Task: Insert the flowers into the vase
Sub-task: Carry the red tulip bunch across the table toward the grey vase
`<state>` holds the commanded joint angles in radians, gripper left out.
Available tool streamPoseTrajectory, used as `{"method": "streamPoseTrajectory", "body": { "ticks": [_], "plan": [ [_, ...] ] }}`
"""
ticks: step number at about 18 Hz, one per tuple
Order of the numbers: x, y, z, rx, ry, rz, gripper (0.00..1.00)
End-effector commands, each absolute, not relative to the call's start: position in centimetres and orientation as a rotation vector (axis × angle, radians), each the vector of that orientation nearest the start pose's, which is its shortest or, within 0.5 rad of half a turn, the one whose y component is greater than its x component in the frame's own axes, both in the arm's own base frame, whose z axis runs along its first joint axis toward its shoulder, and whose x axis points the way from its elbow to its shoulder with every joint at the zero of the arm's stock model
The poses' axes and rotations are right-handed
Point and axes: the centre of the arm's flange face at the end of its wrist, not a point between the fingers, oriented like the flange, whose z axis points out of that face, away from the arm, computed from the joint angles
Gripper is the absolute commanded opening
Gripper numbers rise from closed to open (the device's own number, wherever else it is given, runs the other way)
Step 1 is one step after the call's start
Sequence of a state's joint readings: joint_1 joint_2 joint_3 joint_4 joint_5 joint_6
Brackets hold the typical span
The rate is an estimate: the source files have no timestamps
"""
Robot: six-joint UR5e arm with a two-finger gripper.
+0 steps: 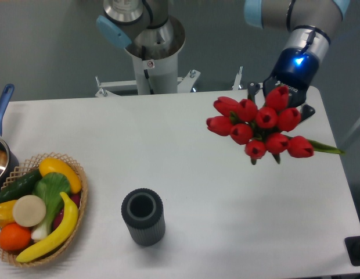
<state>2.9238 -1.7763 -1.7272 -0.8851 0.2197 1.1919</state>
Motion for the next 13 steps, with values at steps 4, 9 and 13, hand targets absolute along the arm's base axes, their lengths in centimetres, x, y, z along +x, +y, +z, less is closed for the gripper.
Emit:
{"method": "streamPoseTrajectory", "body": {
  "ticks": [4, 9, 13],
  "plan": [
    [-48.1, 37.3, 43.9, -1.702, 0.133, -0.225, 0.30],
    [-47.1, 40.2, 42.0, -1.606, 0.177, -0.312, 0.30],
    [-45.9, 43.7, 39.7, -1.541, 0.282, -0.326, 0.30]
  ]
}}
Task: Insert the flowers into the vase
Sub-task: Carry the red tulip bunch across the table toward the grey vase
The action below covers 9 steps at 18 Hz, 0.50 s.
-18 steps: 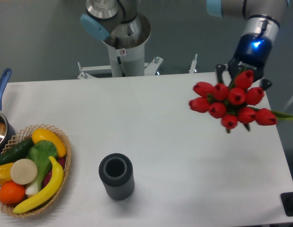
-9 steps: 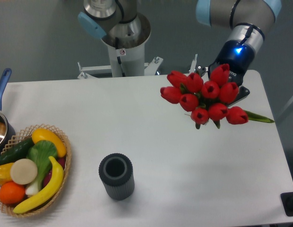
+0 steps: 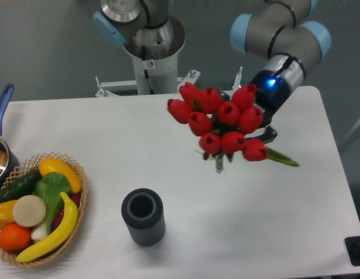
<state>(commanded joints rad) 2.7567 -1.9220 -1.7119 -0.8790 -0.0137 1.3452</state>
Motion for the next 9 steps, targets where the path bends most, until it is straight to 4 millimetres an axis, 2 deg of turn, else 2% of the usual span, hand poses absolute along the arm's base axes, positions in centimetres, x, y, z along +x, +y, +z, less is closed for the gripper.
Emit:
{"method": "streamPoseTrajectory", "body": {
  "ticks": [2, 5, 9],
  "plan": [
    [-45.3, 44.6, 39.5, -1.532, 0.295, -0.341, 0.30],
    [-44.2, 45.8, 40.1, -1.507, 0.322, -0.359, 0.30],
    [-42.5, 48.2, 39.9, -1.491, 0.359, -0.401, 0.30]
  ]
}}
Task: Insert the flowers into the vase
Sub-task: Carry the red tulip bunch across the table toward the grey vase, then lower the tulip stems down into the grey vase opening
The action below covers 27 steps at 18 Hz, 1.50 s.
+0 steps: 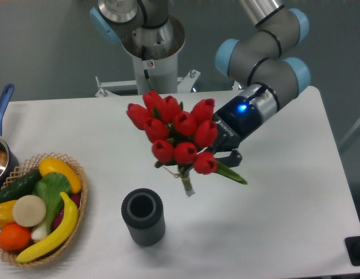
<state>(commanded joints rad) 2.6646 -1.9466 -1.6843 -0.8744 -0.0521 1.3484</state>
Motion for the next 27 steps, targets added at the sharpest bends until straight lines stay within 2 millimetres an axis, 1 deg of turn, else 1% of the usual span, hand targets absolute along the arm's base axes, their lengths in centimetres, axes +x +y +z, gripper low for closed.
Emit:
{"method": "streamPoseTrajectory", "body": {
  "ticks": [2, 5, 7, 10, 11, 13, 18, 24, 27],
  "plan": [
    [-42.0, 48.5, 39.3, -1.491, 0.355, -0.420, 0.30],
    [-41.9, 48.6, 40.0, -1.458, 0.362, -0.424, 0.30],
    [-41.0, 49.6, 39.8, -1.456, 0.376, -0.443, 0.30],
    [-40.7, 50.2, 39.4, -1.454, 0.385, -0.451, 0.29],
    [-40.5, 50.7, 39.7, -1.450, 0.396, -0.454, 0.29],
    [-39.9, 51.5, 39.0, -1.450, 0.401, -0.474, 0.29],
    [-39.4, 52.4, 37.4, -1.457, 0.390, -0.508, 0.29],
    [-39.3, 52.4, 36.2, -1.462, 0.375, -0.525, 0.29],
    [-39.4, 52.5, 35.1, -1.467, 0.359, -0.539, 0.30]
  ]
}}
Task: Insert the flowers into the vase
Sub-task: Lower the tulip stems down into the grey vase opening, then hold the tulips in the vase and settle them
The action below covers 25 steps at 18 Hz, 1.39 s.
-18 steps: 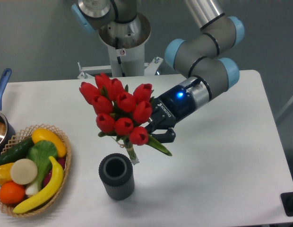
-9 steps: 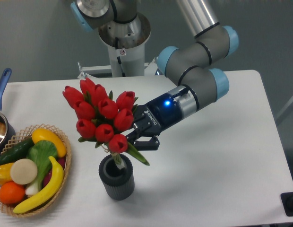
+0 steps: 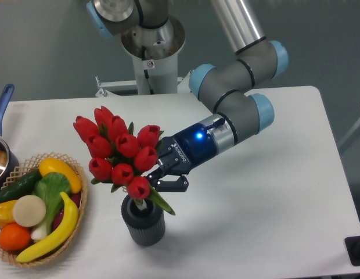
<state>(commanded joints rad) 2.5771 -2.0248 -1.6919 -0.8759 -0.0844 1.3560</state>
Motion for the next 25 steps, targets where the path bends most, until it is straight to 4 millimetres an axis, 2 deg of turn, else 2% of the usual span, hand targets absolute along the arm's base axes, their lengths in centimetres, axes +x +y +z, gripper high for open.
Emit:
{"method": "streamPoseTrajectory", "body": {
  "ticks": [10, 13, 19, 25],
  "plan": [
    [-39.8, 52.3, 30.7, -1.487, 0.305, -0.577, 0.30],
    [-39.8, 51.9, 28.7, -1.499, 0.290, -0.580, 0.30],
    [-40.4, 51.5, 26.7, -1.502, 0.276, -0.573, 0.30],
    [-40.1, 50.6, 25.2, -1.505, 0.267, -0.564, 0.30]
  ]
}}
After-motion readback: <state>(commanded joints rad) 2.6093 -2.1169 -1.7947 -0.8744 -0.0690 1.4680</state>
